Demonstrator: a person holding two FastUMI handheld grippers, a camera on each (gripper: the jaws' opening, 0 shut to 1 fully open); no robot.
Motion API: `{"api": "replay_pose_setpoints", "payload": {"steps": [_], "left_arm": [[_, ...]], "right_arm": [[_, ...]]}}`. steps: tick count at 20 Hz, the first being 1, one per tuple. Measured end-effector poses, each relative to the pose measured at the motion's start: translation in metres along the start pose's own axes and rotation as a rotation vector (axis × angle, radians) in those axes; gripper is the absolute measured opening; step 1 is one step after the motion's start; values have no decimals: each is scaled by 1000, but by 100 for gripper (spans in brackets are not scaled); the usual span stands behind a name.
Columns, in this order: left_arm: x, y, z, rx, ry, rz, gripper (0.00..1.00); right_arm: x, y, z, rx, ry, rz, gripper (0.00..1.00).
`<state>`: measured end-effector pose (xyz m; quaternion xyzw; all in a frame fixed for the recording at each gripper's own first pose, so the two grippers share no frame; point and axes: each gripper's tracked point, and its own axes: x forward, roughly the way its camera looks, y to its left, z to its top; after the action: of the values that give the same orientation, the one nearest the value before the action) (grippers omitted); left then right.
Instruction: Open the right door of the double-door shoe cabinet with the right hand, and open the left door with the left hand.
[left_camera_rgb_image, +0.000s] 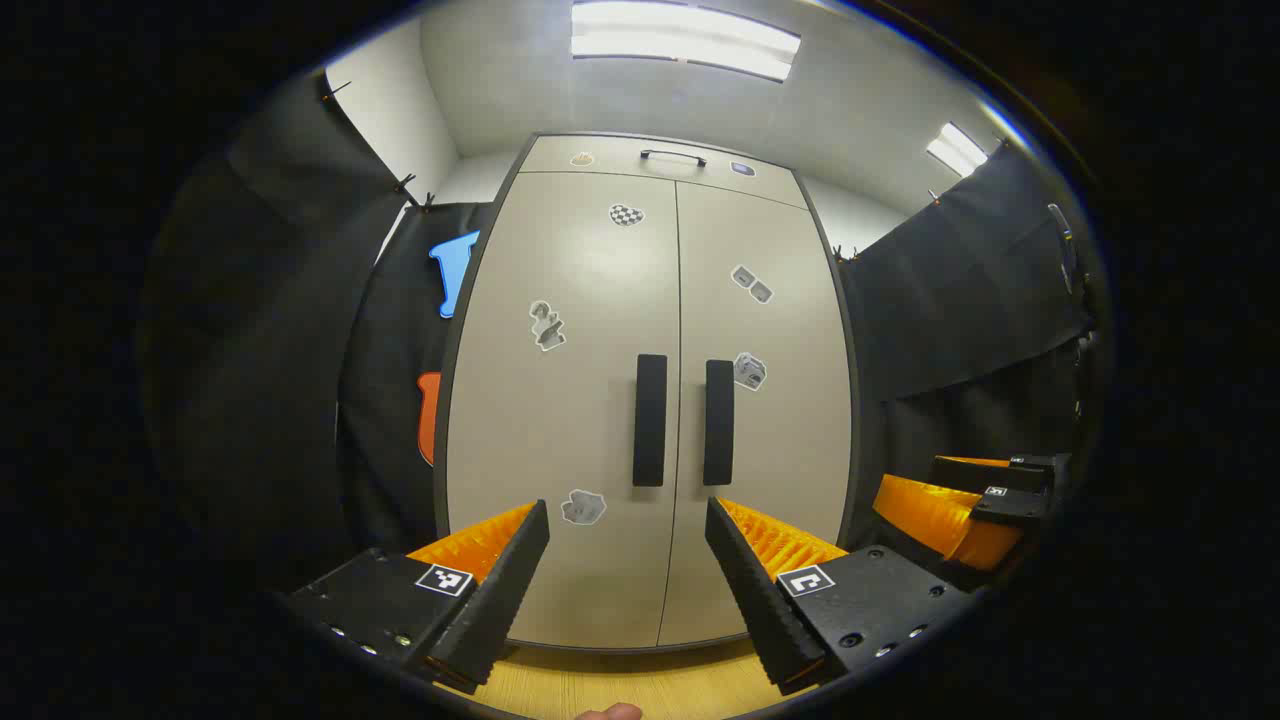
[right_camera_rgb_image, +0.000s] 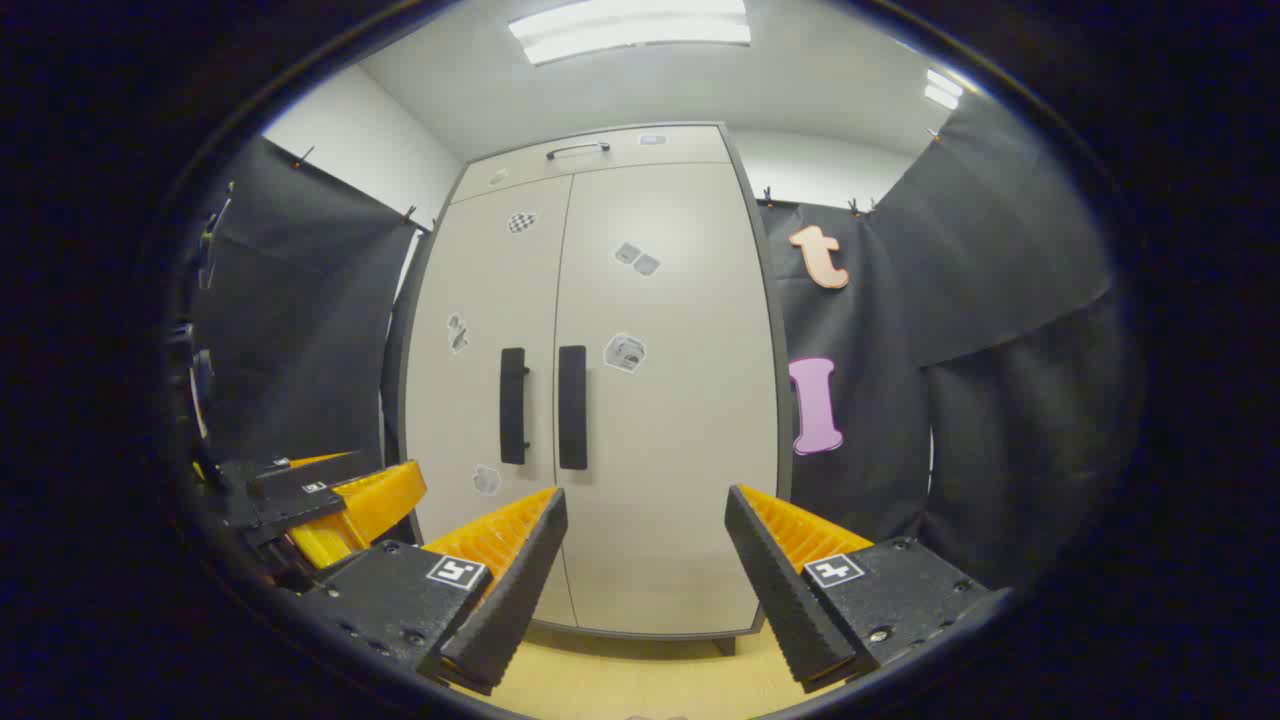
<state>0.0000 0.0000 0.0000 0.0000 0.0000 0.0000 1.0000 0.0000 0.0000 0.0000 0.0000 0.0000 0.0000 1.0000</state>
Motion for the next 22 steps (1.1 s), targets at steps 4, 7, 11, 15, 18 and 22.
{"api": "replay_pose_setpoints", "payload": {"steps": [4,7,11,15,18,22], "left_arm": [[0,0,3,4,-1,1,94],[0,2,6,9,-9,4,94],[-1,5,8,24,-11,12,95],[-2,11,8,22,-12,18,94],[-2,16,9,26,-9,22,94],[-3,24,11,24,-14,29,95]], "right_arm": [[-3,3,-1,-13,7,5,100],[-5,1,3,-21,-3,-5,97],[-4,4,3,-11,-1,-5,100],[-4,10,4,-14,-1,0,100],[2,14,10,-9,-9,0,100],[16,24,28,17,-29,15,100]]}}
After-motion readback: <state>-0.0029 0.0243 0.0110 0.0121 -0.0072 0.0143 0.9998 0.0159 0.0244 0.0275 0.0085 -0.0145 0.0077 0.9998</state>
